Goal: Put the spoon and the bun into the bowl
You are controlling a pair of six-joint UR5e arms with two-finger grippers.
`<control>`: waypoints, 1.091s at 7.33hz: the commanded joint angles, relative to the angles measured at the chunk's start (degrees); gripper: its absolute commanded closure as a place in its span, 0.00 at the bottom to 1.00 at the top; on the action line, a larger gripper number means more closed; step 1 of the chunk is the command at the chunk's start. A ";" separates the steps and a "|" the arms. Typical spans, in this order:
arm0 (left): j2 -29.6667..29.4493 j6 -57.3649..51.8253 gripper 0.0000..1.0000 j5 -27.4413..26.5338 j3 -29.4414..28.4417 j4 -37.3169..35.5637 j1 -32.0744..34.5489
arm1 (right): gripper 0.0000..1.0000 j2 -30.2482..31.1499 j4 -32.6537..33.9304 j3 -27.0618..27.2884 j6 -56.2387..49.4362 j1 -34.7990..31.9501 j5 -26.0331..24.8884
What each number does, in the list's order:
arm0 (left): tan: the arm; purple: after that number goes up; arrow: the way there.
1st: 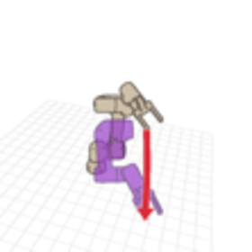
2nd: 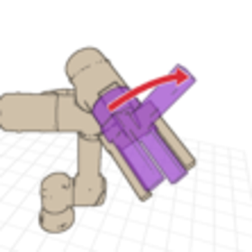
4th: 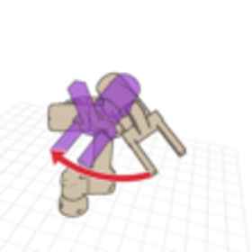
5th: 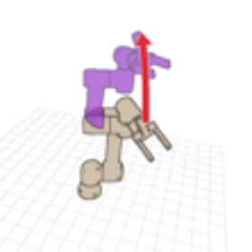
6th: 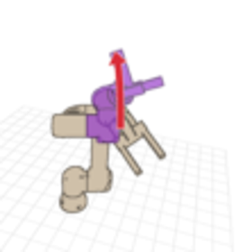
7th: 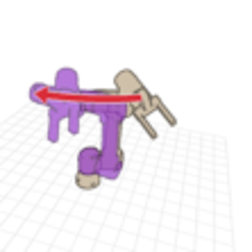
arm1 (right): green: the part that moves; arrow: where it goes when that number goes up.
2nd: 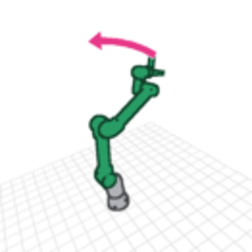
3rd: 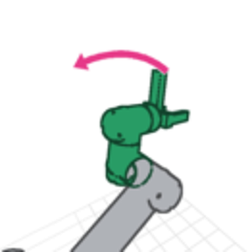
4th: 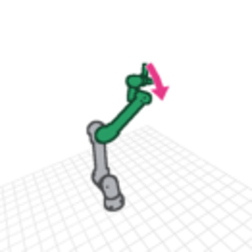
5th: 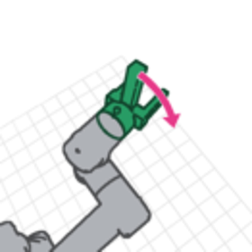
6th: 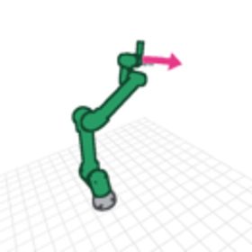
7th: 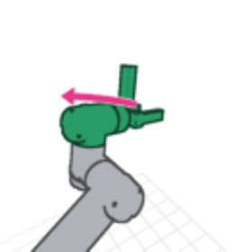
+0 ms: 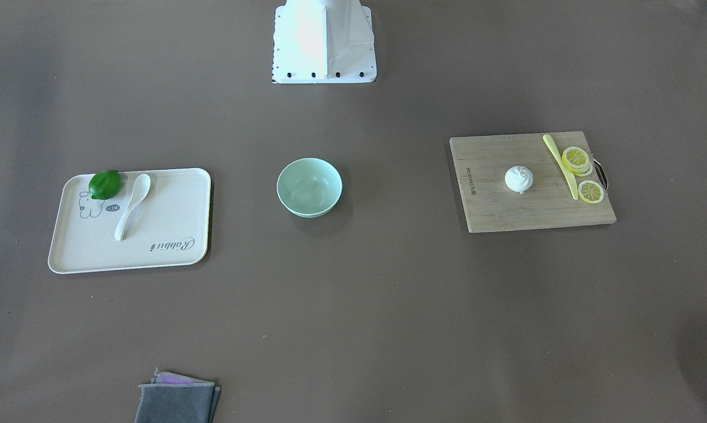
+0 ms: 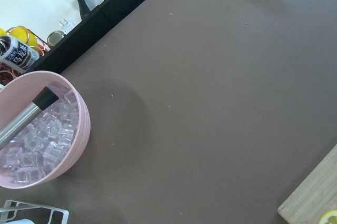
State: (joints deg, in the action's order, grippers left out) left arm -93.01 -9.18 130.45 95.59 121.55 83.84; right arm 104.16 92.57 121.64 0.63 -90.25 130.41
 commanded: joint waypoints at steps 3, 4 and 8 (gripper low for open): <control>-2.00 5.75 0.01 -0.02 -1.80 0.70 -5.97 | 0.02 -5.27 -0.28 -0.08 28.57 13.21 -1.12; -2.00 5.83 0.01 0.07 -1.72 0.70 -5.97 | 0.02 -6.59 -1.41 -0.08 34.47 17.52 -3.56; -1.83 5.75 0.01 0.07 -1.72 0.79 -5.97 | 0.03 -16.33 -11.18 -8.05 57.37 37.57 -17.97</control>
State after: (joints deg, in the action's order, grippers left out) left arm -94.96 -3.42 130.52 93.88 122.34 77.88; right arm 91.87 82.40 116.68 54.24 -57.91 116.97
